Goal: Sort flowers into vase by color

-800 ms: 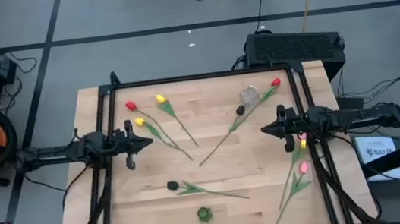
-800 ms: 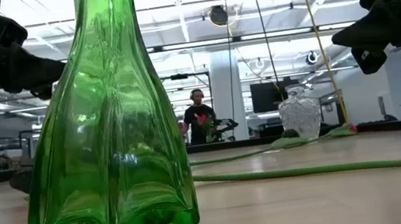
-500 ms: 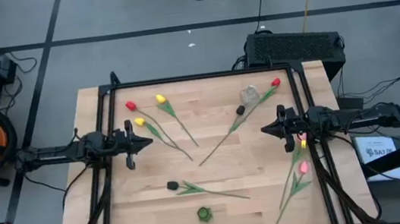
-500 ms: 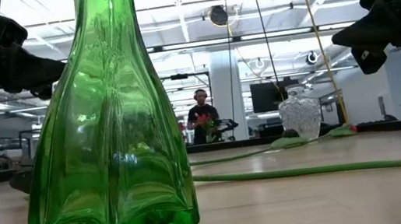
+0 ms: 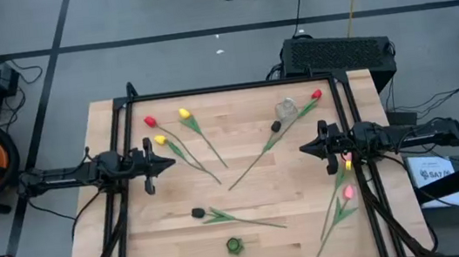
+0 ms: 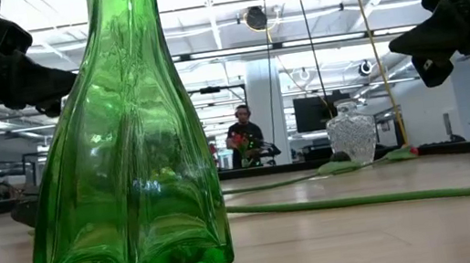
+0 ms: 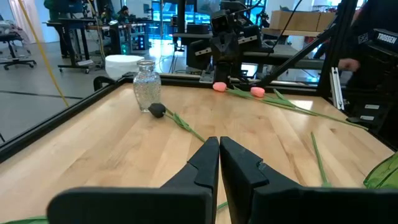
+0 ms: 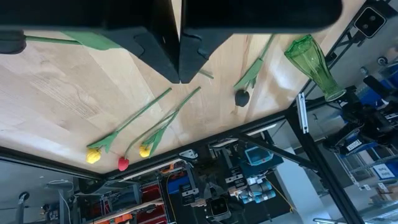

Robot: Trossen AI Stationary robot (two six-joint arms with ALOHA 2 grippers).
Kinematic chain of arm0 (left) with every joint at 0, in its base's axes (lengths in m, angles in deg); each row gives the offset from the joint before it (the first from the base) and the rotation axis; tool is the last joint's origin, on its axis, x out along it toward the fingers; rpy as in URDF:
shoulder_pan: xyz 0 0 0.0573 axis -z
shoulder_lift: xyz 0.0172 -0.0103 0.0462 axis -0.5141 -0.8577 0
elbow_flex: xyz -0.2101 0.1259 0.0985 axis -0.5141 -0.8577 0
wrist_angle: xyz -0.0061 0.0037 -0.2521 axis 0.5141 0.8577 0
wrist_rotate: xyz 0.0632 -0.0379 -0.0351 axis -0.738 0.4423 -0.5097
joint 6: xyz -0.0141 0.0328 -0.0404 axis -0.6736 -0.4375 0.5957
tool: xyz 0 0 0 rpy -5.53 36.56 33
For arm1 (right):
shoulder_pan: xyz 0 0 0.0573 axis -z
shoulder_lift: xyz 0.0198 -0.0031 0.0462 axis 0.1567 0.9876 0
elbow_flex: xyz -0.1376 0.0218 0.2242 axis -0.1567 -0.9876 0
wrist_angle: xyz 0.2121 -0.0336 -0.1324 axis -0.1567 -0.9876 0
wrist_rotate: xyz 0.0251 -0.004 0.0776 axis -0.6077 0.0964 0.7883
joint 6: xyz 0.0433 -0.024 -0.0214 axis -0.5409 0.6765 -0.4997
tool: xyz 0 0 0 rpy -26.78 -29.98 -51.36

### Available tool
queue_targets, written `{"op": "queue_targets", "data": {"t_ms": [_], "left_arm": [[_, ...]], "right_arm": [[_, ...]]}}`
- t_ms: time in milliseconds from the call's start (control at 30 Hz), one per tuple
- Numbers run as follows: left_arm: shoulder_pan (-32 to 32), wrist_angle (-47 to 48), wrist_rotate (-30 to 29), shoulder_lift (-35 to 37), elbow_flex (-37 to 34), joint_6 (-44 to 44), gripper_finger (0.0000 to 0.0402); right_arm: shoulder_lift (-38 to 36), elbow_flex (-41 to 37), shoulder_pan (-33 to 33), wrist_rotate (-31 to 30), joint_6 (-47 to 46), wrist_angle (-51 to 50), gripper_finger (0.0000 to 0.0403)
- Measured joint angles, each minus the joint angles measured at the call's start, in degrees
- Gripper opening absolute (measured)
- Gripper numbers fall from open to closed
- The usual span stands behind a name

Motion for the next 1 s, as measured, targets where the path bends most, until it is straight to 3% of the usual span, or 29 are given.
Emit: {"op": "queue_targets", "data": {"t_ms": [1000], "left_arm": [[0.0, 0.0, 0.0, 0.0, 0.0, 0.0, 0.0022]], "right_arm": [[0.0, -0.1, 0.0, -0.1, 0.0, 0.8, 0.0000]]}}
